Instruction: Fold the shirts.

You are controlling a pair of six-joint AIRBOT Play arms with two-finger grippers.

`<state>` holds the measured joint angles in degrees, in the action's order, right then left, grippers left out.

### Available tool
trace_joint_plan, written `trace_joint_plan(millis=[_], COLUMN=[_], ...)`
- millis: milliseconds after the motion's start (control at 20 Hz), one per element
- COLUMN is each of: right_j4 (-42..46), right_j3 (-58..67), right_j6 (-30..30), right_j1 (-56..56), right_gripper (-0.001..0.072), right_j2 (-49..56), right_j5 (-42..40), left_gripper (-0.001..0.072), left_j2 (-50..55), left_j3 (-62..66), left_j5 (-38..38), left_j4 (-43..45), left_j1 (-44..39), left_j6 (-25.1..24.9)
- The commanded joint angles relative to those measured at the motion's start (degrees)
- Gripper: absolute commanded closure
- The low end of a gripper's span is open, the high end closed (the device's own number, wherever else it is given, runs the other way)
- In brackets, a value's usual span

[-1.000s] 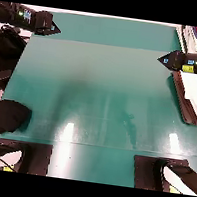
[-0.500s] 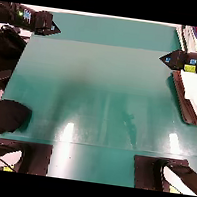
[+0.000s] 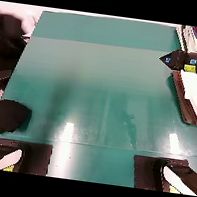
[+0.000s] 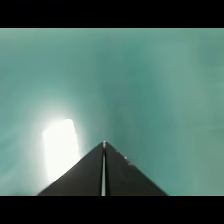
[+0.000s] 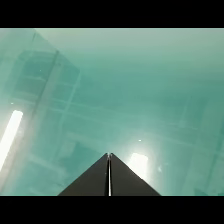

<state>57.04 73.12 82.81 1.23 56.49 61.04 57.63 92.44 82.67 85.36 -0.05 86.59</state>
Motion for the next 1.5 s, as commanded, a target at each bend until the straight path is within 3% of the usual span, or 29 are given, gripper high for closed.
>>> trace_joint_plan(millis=[0, 100, 150, 350, 550, 650, 700, 750, 800, 1000, 1200, 1450], right_j4=[0.0, 0.0, 0.0, 0.0, 0.0, 0.0, 0.0, 0.0, 0.0, -1.2, -3.5, -3.5], right_j3=[0.0, 0.0, 0.0, 0.0, 0.0, 0.0, 0.0, 0.0, 0.0, 0.1, 0.2, 7.7], right_j6=[0.0, 0.0, 0.0, 0.0, 0.0, 0.0, 0.0, 0.0, 0.0, 0.0, 0.0, 0.0], right_j1=[0.0, 0.0, 0.0, 0.0, 0.0, 0.0, 0.0, 0.0, 0.0, 0.0, 0.0, 0.0], right_gripper=[0.0688, 0.0688, 0.0688, 0.0688, 0.0688, 0.0688, 0.0688, 0.0688, 0.0688, 0.0688, 0.0688, 0.0688], right_j2=[0.1, 0.1, 0.1, 0.1, 0.1, 0.1, 0.1, 0.1, 0.1, -0.5, -3.5, -2.7], right_j5=[0.0, 0.0, 0.0, 0.0, 0.0, 0.0, 0.0, -0.1, -0.2, -2.2, -6.4, -5.5], left_gripper=[0.0674, 0.0033, 0.0001, 0.0002, 0.0003, 0.0005, 0.0182, 0.0494, 0.0673, 0.0682, 0.0682, 0.0684], left_j2=[-10.1, -12.7, -12.7, -12.7, -12.6, -12.6, -12.6, -12.7, -12.7, -13.5, -14.2, -13.0], left_j3=[-14.4, -25.7, -31.1, -51.0, -61.0, -60.9, -60.0, -58.8, -56.8, -38.1, -14.8, -5.7], left_j5=[7.0, 6.7, 6.9, -1.0, -7.3, -7.0, -5.8, -5.1, -4.2, -2.2, -4.1, -12.5], left_j4=[18.2, 18.3, 18.6, 18.6, 16.3, 16.1, 16.1, 16.0, 15.5, 11.0, -0.7, -1.7], left_j1=[5.4, 8.8, 10.0, 12.2, 12.2, 12.2, 12.2, 12.2, 12.2, 10.2, -0.2, -16.9], left_j6=[0.5, 2.9, 4.3, 6.0, 8.0, 9.7, 11.8, 12.2, 12.1, 11.9, 9.8, 15.8])
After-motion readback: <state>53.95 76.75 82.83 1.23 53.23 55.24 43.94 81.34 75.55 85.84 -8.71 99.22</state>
